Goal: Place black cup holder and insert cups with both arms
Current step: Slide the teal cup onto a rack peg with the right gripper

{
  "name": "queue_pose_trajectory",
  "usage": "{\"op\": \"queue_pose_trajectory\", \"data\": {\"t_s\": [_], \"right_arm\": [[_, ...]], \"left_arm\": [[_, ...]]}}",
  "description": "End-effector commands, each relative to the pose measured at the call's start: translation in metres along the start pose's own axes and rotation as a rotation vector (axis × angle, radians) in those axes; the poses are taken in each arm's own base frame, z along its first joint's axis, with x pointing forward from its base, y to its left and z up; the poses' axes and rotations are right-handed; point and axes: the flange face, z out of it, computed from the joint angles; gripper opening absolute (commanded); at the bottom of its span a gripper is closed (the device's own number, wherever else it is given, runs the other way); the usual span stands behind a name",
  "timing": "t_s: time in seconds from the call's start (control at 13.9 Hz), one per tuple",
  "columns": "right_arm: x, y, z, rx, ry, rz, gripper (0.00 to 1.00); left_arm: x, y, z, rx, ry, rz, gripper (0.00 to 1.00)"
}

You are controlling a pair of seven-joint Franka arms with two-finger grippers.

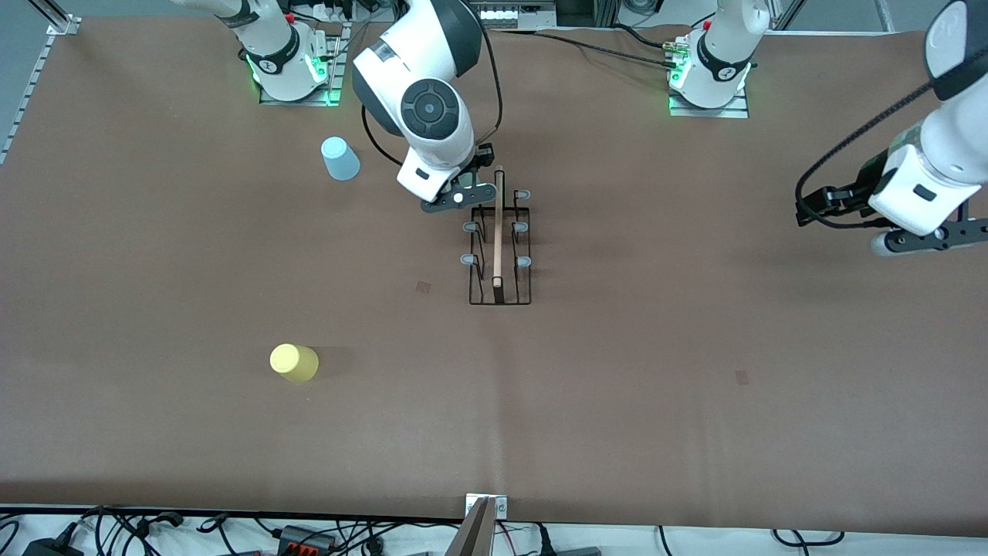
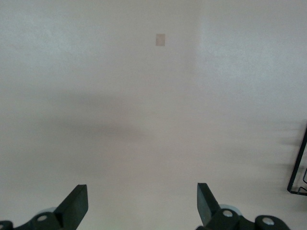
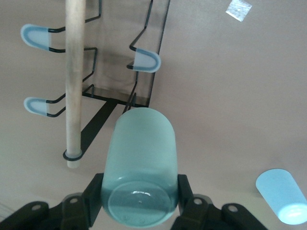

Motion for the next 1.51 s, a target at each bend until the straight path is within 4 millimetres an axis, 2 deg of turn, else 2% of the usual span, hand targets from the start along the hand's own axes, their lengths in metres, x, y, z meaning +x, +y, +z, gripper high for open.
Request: {"op": "queue_pose_trajectory", "data": {"t_s": [0.0, 0.43, 0.94, 1.01, 1.08, 1.22, 1.3, 1.44], "right_arm": [[0.007, -0.009, -0.004, 0.019, 0.005, 0.024, 0.24], [0.018, -0.011, 0.013, 0.012, -0.002, 0.029, 0.24], [0.031, -0.023, 0.058, -0.016, -0.010, 0.018, 0.26], [0.032, -0.023, 0.057, -0.012, 0.000, 0.017, 0.53], [0.033, -0.022, 0.057, -0.012, 0.002, 0.027, 1.00], [0.036, -0.014, 0.046, -0.008, 0.011, 0.072, 1.00], [0.035, -0.007, 0.025, 0.009, 0.035, 0.096, 1.00], [0.044, 0.030, -0.017, 0.020, 0.060, 0.183, 1.00]], "left_arm": [[-0.017, -0.002, -0.001, -0.016, 0.032, 0.006, 1.00], [-0.019, -0.001, -0.004, -0.015, 0.030, 0.006, 1.00], [-0.022, -0.002, -0.006, -0.013, 0.023, 0.006, 1.00], [-0.022, -0.002, -0.006, -0.013, 0.023, 0.006, 1.00], [-0.022, -0.002, -0.006, -0.013, 0.024, 0.006, 1.00], [-0.022, -0.001, -0.006, -0.013, 0.024, 0.003, 1.00], [-0.022, -0.001, -0.005, -0.012, 0.021, 0.003, 1.00], [-0.023, -0.001, -0.006, -0.012, 0.021, 0.004, 1.00]]}}
